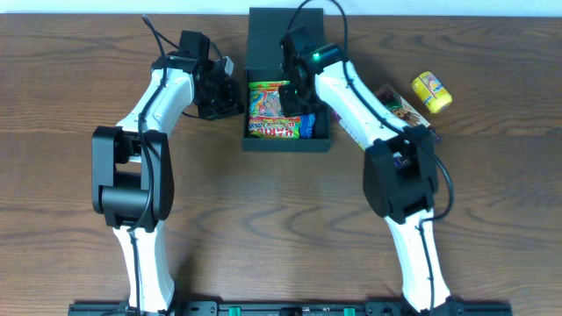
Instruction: Pack container
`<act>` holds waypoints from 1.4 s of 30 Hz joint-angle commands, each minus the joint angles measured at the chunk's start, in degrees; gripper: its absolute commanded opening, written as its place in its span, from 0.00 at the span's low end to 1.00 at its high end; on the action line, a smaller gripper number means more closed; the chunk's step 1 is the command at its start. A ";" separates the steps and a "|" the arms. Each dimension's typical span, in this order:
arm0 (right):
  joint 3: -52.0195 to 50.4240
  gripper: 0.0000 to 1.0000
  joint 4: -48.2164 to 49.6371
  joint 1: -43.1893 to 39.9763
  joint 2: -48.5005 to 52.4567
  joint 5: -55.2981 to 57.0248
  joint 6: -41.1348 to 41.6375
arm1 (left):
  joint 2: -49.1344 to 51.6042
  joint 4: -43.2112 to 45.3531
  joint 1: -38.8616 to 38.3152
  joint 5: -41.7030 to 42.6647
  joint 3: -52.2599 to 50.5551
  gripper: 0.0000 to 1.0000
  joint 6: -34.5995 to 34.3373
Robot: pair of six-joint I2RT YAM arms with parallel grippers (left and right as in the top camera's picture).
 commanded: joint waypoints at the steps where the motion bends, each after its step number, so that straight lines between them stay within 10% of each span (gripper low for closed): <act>1: -0.61 0.01 -0.22 0.44 2.80 -1.03 -0.76 | 0.94 -0.22 0.17 1.22 -0.20 0.06 -0.63; 23: 13.27 0.01 -1.44 -1.81 -3.67 -1.01 -3.37 | 0.94 -0.20 0.17 1.05 -0.20 0.06 -0.61; 42: 12.35 0.01 -10.64 -23.65 -9.62 3.04 -0.57 | 0.94 -0.20 2.58 0.76 -0.20 0.06 -0.63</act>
